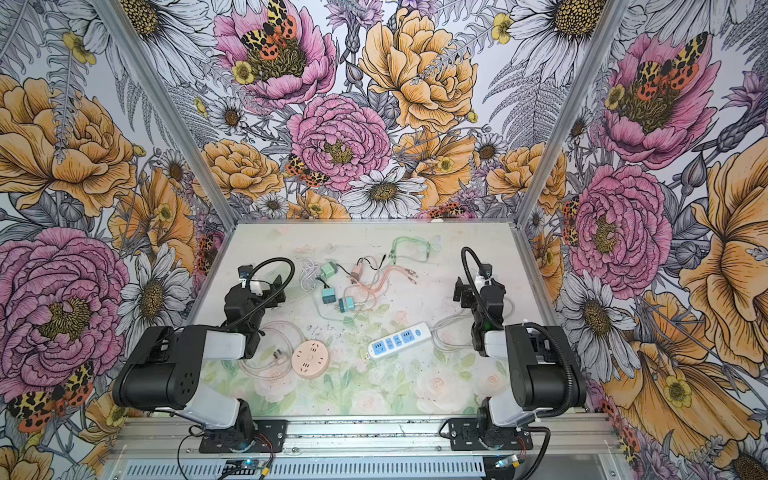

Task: Insert the plug

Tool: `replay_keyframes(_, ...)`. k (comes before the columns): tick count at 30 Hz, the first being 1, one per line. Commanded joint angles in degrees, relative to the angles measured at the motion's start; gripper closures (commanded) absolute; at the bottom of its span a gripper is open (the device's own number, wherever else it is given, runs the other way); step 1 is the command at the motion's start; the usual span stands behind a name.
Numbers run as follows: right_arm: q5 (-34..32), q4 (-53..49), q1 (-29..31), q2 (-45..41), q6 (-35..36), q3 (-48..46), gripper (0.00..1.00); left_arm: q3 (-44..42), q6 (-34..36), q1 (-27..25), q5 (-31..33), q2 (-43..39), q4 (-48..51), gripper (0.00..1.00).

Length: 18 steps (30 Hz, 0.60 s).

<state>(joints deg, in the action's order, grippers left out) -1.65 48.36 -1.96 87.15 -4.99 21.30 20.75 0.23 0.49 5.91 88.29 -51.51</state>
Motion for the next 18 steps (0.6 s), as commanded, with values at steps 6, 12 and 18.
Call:
replay_keyframes(6, -0.08, 1.5, -0.2, 1.0, 0.21, 1.24, 0.01, 1.04, 0.72, -0.49, -0.22, 0.48, -1.75, 0.01)
replay_keyframes(12, -0.46, 1.45, -0.31, 1.0, 0.07, 1.33, 0.0, 1.07, 0.71, -0.49, -0.2, 0.48, -1.76, 0.01)
replay_keyframes(18, -0.54, 1.23, -0.16, 0.98, 0.11, 1.45, 0.0, 1.09, 0.65, -0.38, -0.39, 0.48, -1.76, 0.01)
